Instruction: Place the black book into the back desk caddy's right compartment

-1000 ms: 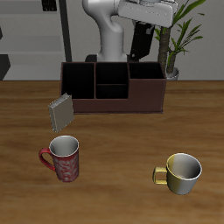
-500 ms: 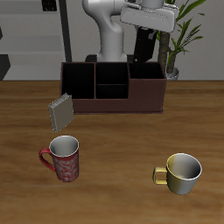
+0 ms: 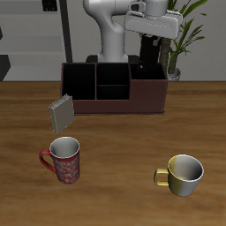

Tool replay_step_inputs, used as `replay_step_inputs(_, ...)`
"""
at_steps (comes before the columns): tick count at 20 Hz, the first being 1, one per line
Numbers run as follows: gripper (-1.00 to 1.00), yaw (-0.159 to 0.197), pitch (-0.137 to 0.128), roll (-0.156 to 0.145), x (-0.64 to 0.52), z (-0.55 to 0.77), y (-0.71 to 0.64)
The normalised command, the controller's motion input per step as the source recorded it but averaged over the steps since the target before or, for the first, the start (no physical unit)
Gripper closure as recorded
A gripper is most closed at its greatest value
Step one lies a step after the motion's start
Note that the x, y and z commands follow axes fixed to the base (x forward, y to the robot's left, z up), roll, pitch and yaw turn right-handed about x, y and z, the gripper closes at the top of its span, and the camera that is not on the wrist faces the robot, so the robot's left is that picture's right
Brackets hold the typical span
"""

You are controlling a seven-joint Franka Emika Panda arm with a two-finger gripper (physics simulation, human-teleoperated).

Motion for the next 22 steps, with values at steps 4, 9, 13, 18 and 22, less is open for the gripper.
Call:
replay_step_inputs(4,1.0,-0.014,0.028,0.009,0.09,-0.16,-0.05)
replay_step_inputs(9,1.0,-0.011,0.018,-0.006,0.06,-0.17,-0.08)
replay_step_inputs(13,1.0,-0.008,0.017,0.01,0.03,-0.17,-0.02)
replay_step_inputs(18,1.0,-0.002,0.011,0.004,0.04,-0.21,-0.01)
replay_step_inputs(22,1.0,0.001,0.014,0.018,0.02,-0.27,0.03)
